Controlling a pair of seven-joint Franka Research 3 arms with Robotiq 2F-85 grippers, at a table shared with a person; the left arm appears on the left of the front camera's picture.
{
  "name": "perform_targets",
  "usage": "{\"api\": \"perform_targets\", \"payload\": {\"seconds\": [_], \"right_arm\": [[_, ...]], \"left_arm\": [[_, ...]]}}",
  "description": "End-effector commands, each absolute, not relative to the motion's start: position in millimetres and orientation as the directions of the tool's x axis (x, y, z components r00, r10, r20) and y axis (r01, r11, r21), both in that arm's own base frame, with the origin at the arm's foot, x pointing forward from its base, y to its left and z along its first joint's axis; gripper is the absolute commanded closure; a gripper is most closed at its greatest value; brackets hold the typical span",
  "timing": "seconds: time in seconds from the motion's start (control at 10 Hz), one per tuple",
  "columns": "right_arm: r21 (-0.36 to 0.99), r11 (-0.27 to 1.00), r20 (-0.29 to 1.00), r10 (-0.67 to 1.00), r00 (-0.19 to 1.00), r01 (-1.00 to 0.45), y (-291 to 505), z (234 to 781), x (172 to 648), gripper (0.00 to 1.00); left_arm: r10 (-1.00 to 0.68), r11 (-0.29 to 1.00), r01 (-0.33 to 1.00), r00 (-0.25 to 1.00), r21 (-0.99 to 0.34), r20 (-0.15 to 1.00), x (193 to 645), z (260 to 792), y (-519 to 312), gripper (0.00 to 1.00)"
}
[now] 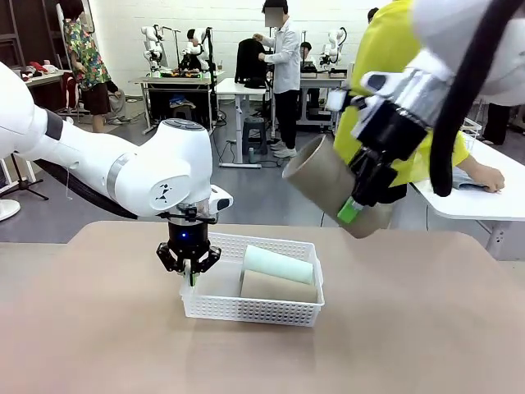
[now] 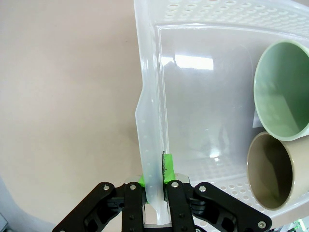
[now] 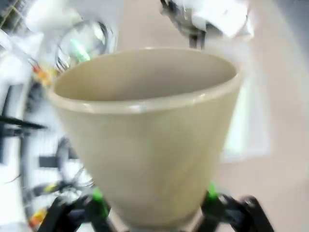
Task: Clean and organize the cups into the basket.
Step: Pick up the Reusable plastic cup from the right side of the table and stack it inside the Organizing basket in the center of the table.
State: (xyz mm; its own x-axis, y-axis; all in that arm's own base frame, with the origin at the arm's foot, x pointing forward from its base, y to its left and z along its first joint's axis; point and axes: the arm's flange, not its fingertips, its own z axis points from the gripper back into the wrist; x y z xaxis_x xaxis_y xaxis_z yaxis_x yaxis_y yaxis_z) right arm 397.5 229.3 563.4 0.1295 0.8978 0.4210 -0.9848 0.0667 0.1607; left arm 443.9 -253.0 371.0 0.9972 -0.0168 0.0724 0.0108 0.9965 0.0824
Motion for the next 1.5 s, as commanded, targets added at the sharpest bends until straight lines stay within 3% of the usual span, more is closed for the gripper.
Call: {"api": "perform_targets", "payload": {"seconds": [0.0, 0.4, 0.9, 1.4], "right_arm": [[0.249, 0.135, 0.189, 0.964, 0.185, -0.959, 248.1, 535.7, 438.4, 0.19], [0.188, 0.103, 0.046, 0.992, 0.114, -0.977, 327.6, 483.8, 446.3, 0.19], [0.231, 0.032, 0.106, 0.993, 0.058, -0.972, 332.5, 466.3, 457.8, 0.19], [0.23, 0.068, 0.078, 0.993, 0.088, -0.971, 339.0, 467.5, 450.4, 0.19]], "left_arm": [[-0.019, 0.996, 0.012, 0.997, 0.084, 0.075, 443.3, 372.2, -253.2, 1.0], [-0.019, 0.996, 0.012, 0.997, 0.084, 0.075, 443.3, 372.2, -253.2, 1.0], [-0.019, 0.996, 0.012, 0.997, 0.084, 0.075, 443.3, 372.2, -253.2, 1.0], [-0.019, 0.996, 0.012, 0.997, 0.084, 0.075, 443.3, 372.2, -253.2, 1.0]]}}
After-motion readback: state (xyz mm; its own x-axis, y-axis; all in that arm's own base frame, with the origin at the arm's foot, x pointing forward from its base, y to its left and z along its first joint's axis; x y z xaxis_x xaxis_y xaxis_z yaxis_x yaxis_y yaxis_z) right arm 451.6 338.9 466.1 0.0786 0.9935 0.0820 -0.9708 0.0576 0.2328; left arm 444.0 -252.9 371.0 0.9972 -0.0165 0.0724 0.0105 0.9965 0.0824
